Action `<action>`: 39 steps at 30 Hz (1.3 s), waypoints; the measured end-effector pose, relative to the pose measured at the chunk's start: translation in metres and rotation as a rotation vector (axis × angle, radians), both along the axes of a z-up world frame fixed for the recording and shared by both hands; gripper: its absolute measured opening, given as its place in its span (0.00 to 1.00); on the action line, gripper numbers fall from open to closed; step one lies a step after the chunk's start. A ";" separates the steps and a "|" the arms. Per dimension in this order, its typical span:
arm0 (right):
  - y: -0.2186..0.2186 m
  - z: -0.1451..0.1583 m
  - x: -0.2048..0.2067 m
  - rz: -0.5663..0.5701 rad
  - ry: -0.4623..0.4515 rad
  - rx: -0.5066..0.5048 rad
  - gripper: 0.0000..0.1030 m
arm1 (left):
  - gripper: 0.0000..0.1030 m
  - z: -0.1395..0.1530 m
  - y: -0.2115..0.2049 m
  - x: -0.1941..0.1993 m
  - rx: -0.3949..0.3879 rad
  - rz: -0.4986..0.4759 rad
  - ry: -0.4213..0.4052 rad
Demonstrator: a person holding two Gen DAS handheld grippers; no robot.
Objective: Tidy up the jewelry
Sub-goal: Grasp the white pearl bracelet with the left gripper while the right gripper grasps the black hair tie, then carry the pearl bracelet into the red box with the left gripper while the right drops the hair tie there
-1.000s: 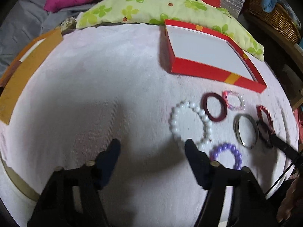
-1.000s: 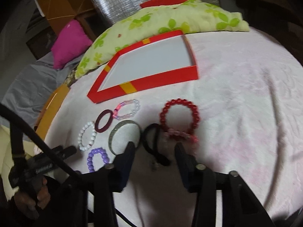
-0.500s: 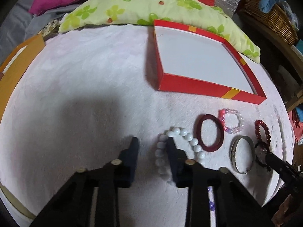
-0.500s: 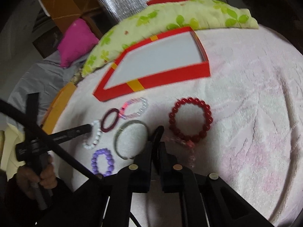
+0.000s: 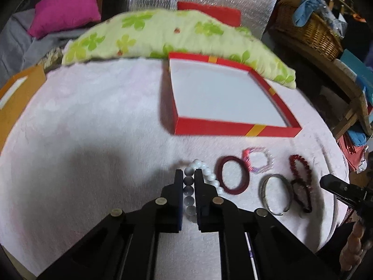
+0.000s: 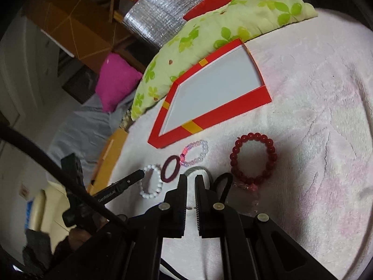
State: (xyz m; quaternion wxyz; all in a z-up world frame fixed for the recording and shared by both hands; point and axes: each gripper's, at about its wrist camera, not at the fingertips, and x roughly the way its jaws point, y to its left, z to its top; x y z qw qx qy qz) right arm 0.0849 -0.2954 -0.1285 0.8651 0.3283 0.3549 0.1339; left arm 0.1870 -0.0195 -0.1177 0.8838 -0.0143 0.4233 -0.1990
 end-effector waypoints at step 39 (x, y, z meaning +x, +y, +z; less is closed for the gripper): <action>0.017 0.062 0.052 -0.061 -0.060 -0.379 0.07 | 0.09 0.091 -0.030 0.017 -0.024 -0.105 -0.227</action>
